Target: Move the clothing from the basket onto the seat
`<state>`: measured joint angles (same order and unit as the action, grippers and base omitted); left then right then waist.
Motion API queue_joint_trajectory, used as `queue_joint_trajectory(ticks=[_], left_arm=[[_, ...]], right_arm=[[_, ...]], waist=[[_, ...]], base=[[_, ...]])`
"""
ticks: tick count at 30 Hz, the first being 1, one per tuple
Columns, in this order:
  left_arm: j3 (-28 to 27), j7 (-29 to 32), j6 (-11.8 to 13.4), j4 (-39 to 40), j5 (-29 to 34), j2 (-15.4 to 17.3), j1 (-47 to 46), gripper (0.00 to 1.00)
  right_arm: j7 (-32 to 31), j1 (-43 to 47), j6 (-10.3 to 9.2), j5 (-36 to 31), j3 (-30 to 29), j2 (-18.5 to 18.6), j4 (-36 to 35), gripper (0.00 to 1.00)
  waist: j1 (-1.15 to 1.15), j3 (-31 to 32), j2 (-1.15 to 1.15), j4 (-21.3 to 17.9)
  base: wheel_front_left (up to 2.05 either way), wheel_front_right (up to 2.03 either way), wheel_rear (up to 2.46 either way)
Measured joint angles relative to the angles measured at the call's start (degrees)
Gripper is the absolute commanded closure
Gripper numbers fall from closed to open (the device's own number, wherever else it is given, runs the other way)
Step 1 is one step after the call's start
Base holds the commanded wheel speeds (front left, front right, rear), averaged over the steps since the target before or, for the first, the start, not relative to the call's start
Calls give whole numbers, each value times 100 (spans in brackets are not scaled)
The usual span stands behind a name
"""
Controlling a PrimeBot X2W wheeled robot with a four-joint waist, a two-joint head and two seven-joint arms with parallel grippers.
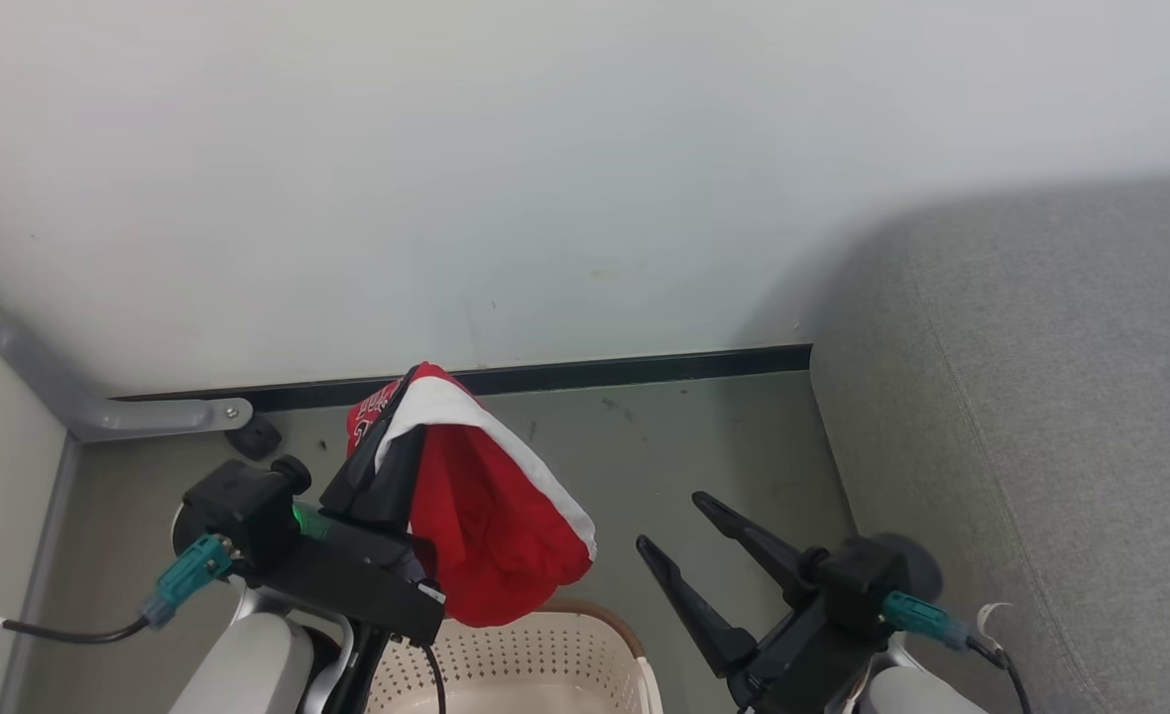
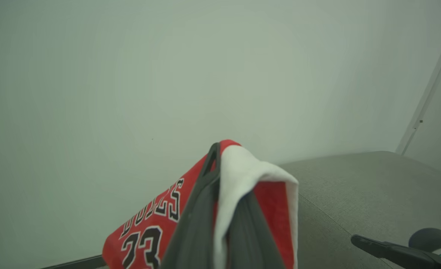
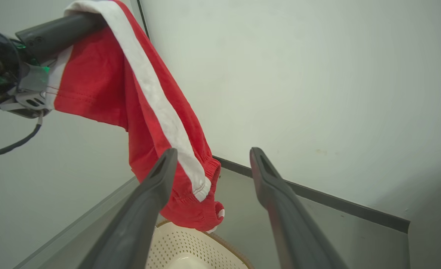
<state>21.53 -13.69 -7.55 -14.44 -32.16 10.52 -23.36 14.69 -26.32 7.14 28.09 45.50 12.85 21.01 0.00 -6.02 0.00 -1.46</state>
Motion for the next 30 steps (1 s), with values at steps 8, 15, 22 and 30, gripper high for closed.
queue_joint_trajectory(ticks=[8,15,22,30], left_arm=[[269,91,0,38,-48,-107,-42,100],[472,149,0,192,-55,-164,-116,100],[688,203,0,430,-110,-174,-116,100],[732,224,0,592,-209,-138,-114,100]], right_arm=[[0,-456,0,118,776,-56,323,0],[1,-808,0,255,1229,-253,750,0],[0,-1137,0,510,1449,-445,1357,0],[0,-1463,0,803,1658,-695,1814,100]], waist=[[0,73,0,213],[0,107,0,380],[0,110,0,551],[0,95,0,663]], base=[[0,0,0],[0,0,0],[0,0,0],[0,0,0]])
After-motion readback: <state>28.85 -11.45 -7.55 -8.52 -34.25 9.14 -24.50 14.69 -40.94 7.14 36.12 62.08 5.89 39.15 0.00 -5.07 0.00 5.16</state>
